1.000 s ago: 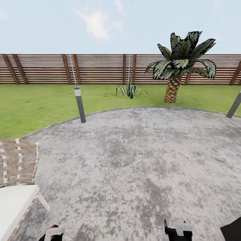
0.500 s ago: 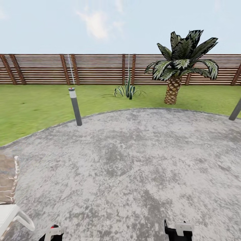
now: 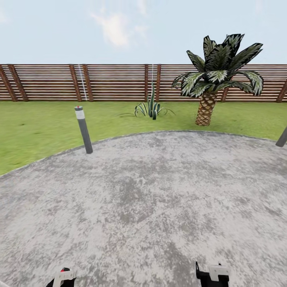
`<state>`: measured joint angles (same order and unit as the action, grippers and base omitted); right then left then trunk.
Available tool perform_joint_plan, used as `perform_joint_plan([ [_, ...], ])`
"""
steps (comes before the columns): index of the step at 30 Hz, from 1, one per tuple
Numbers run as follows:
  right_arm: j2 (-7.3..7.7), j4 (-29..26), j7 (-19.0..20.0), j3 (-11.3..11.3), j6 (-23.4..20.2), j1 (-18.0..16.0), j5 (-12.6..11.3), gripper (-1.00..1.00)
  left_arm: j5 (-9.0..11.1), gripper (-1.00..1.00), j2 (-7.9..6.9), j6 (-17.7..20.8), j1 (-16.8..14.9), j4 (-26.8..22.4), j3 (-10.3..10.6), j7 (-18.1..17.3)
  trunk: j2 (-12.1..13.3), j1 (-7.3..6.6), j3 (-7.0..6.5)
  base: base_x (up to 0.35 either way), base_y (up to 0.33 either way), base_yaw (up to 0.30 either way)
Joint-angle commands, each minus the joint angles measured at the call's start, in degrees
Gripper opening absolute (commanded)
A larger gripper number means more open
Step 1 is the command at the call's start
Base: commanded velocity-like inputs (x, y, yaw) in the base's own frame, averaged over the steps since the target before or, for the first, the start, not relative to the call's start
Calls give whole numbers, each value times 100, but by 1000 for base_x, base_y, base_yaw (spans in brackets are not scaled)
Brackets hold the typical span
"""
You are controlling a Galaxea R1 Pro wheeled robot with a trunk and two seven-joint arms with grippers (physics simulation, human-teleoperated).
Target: Pick up the pesticide atomizer in the garden and spray insectifuge to fully cover both potted plants in the garden.
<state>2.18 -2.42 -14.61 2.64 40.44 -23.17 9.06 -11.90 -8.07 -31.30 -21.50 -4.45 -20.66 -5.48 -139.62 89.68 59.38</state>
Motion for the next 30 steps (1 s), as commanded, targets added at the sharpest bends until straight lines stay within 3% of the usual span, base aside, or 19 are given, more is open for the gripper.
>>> perform_joint_plan([
  [1, 0, 5, -34, 26, 8, -3, 61, 100, -32, -100, -1, -17, -3, 5, -52, -32, -2, 2, 5, 313, -124, 0],
  [8, -13, 5, -34, 26, 10, -4, 61, 100, -32, -100, -1, -17, -3, 4, -52, -32, -2, 2, 5, 313, -124, 57],
  [30, -24, 5, -34, 26, 15, -4, 62, 100, -32, -100, -2, -13, -3, 5, -52, -32, -2, 2, 5, 313, -124, 271],
])
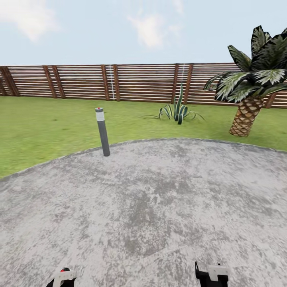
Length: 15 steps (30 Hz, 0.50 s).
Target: Pick up the pesticide atomizer in the garden and spray insectifuge to fully cover both potted plants in the garden.
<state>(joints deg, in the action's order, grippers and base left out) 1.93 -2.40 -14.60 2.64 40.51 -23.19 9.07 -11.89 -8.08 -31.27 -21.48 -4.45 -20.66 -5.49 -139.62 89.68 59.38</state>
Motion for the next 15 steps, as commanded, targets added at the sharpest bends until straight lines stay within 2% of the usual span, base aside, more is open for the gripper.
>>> perform_joint_plan([
  [1, 0, 3, -34, 26, 9, -1, 60, 100, -33, -100, 0, -16, -5, 6, -52, -31, -2, 2, 5, 313, -124, 276],
  [15, 0, 3, -34, 26, 4, -1, 60, 100, -33, -100, -3, -11, -5, 6, -52, -31, -2, 2, 5, 313, -124, 276],
])
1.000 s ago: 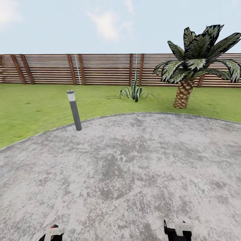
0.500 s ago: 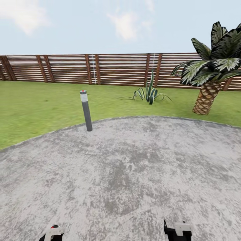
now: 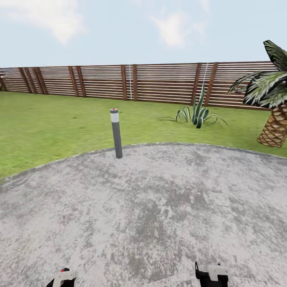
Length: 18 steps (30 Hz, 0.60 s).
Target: Pick up the pesticide atomizer in the garden and spray insectifuge to fully cover both potted plants in the garden.
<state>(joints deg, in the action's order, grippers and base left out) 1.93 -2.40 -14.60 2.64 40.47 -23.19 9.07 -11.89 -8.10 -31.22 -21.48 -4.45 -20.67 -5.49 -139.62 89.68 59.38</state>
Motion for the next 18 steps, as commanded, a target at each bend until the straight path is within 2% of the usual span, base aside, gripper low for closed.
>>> perform_joint_plan([
  [1, 0, 3, -34, 26, 8, -3, 61, 100, -33, -100, 0, -16, -5, 6, -51, -31, -2, 2, 5, 313, -124, 276],
  [12, 0, 3, -34, 26, 10, -2, 60, 100, -33, -100, -2, -16, -5, 6, -51, -31, -2, 2, 5, 317, -119, 276],
  [18, 0, 3, -34, 26, 10, -2, 60, 100, -33, -100, -2, -16, -5, 6, -51, -31, -2, 2, 5, 332, -40, 276],
])
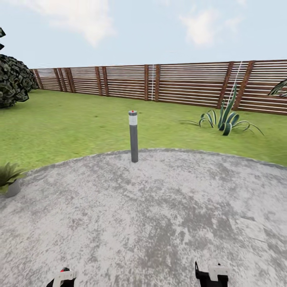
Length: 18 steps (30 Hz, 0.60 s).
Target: Pick up the pesticide atomizer in the garden and spray insectifuge to fully cover both potted plants in the garden.
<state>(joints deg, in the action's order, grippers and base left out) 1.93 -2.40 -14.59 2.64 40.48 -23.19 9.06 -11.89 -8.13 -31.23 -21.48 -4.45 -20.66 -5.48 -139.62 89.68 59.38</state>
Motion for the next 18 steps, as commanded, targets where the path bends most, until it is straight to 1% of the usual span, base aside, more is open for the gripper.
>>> perform_joint_plan([
  [1, -1, 3, -35, 26, 11, -2, 61, 100, -33, -100, -1, -15, -5, 6, -52, -32, -2, 2, 5, 336, -5, 276],
  [18, -3, 3, -35, 26, 9, -2, 61, 100, -33, -100, 3, -20, -5, 4, -52, -32, -2, 2, 5, 336, 0, 276],
])
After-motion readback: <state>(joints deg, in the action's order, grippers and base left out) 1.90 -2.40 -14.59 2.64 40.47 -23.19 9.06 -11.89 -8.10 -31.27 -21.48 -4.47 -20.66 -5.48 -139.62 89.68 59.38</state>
